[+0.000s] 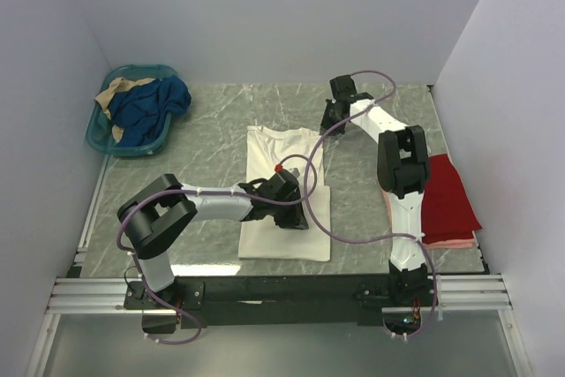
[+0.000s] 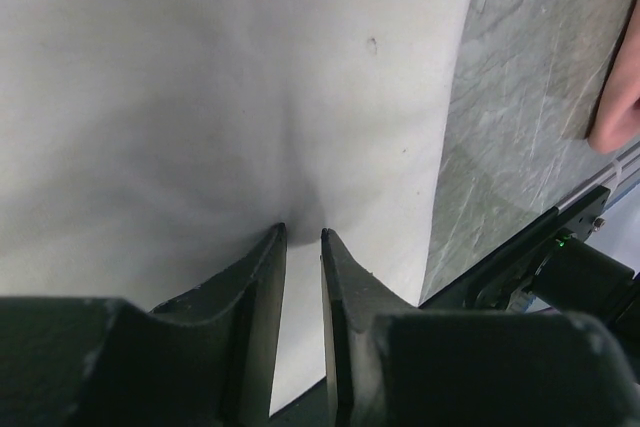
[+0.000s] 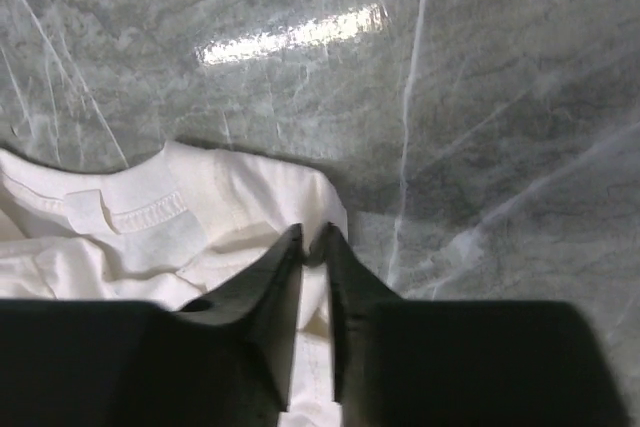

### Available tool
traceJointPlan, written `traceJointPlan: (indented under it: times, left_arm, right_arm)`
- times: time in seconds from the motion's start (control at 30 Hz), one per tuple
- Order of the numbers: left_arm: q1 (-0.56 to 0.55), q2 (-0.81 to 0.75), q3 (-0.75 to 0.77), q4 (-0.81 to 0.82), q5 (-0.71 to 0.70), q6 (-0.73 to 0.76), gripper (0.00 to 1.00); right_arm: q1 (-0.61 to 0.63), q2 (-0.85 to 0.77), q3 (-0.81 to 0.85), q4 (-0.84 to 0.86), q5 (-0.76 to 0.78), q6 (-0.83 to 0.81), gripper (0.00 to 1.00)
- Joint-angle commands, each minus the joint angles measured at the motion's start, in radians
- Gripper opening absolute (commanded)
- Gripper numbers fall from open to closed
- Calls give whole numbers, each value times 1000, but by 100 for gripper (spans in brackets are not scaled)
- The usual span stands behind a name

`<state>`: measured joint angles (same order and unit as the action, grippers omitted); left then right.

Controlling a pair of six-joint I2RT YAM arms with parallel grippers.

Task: Fold and stack the t-shirts
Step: Fold the tshirt

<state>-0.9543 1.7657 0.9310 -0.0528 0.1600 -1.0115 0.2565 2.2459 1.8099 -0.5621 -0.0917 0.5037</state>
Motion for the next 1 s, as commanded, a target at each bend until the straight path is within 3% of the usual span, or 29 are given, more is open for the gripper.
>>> traceJointPlan:
  times: [0.0,0.03,0.13,0.67,0.77,0.9,0.97]
  left_arm:
    - [-12,12,0,8,-5,-6,26]
    - [-12,14,0,7,-5,-3,26]
    - [-14,17,-6,4,-2,-2,26]
    - [-15,6,-27,13,-2,-4,26]
    - [-15,-14,-20,14,-5,1,27]
    - [-11,-54,9,-4,-22,30,32]
    - [-9,-93,11,-16,-42,37,35]
  right_arm:
    - [7,27,58,-8,-3,6,17]
    - [6,35,77,-15,-2,3,10]
    - [7,38,117,-38,9,-5,1]
    - [7,81,236,-128,70,-25,1]
    - [7,80,224,-133,90,-30,13]
    - [6,12,166,-114,125,-36,40]
    - [4,-8,160,-125,148,-36,47]
